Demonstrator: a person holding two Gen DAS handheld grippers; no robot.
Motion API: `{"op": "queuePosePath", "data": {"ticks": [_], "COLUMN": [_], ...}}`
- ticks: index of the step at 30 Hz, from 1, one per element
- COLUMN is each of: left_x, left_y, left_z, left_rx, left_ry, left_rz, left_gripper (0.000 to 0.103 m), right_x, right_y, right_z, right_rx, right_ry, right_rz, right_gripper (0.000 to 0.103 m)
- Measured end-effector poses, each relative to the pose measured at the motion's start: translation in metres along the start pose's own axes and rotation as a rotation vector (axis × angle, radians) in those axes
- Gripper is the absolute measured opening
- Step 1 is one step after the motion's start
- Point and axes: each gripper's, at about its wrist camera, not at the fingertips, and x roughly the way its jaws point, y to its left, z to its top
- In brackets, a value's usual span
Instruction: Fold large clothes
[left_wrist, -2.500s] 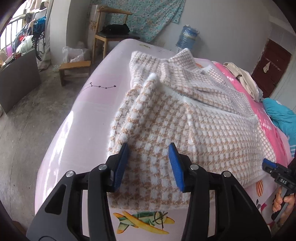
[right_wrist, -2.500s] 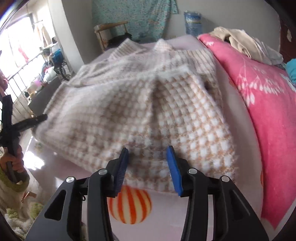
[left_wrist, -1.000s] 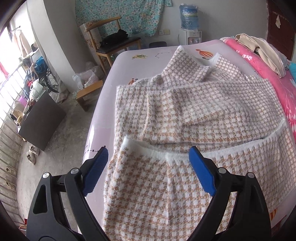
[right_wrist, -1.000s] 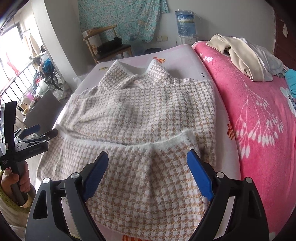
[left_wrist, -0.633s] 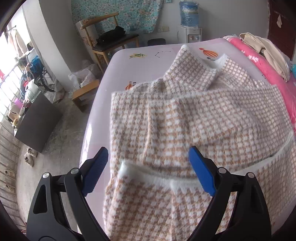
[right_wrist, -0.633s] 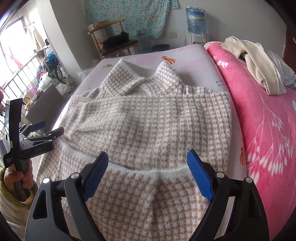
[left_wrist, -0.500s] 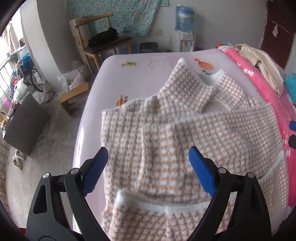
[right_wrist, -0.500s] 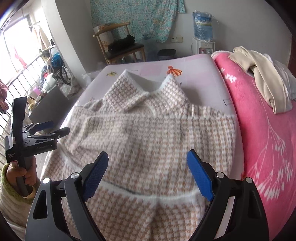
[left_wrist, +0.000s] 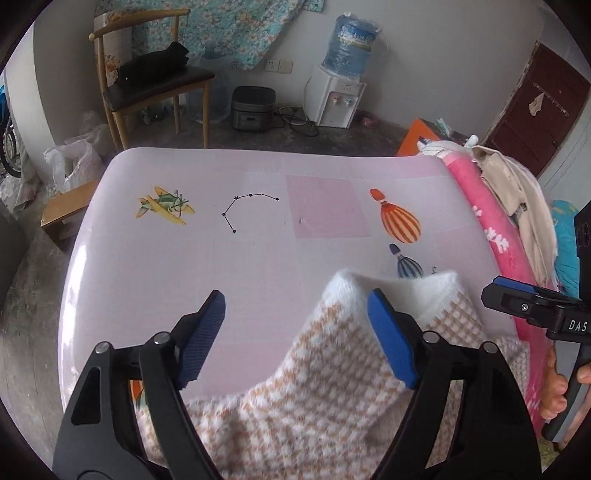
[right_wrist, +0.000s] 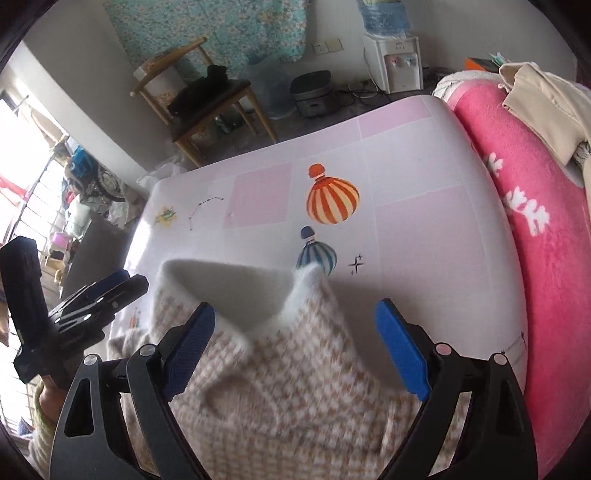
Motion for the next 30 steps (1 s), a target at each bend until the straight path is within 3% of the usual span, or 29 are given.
{"op": "queuePosePath", "data": {"ticks": [4,8,9,11,18,25,28,30], "left_x": [0.030,0.031,0.027,0.015,-0.055,-0.108,-0.107,-0.101], "left_y": [0.001,-0.001,-0.004,-0.011,-0.037,-0.042,-0.039,-0.036], "left_z": [0.006,0.003,0.001,-0.002,-0.035,-0.113,-0.147,-0.161], "left_rx": [-0.040,-0.052,-0.035,0.002,0.158,0.279,0.313,0.318], "left_ry": [0.051,0.053,0.052,0.032,-0.035,-0.042,-0.023,-0.003], "left_rz": [-0.030,-0.113,-0.124,-0.118,-0.135,-0.163,-0.130,-0.112], "left_gripper": [0.057,0.026,0.019,0.015,0.011,0.011,0.011,0.011], "right_x": [0.034,0.039,0.035,0.022,-0.033,-0.073,-0.079,-0.089], "right_y": [-0.010,-0.013,-0.011,-0.006,0.019,0.028,0.021,0.017], "right_z": [0.010,0.003,0.000,-0.006,-0.037,-0.118,-0.152,-0.157], "right_rx": [0.044,0.059,0.045,0.020,-0.128,-0.319,-0.374,-0.380], "right_ry": [0.058,0.075,0.060,0.036,-0.032,-0.072,-0.026,-0.012], "right_rz": [-0.014,0.028,0.034,0.046,0.042,0.019,0.015,0.043], "right_gripper": [0.066,0.023,0.020,0.014,0.013,0.014,0.021,0.035]}}
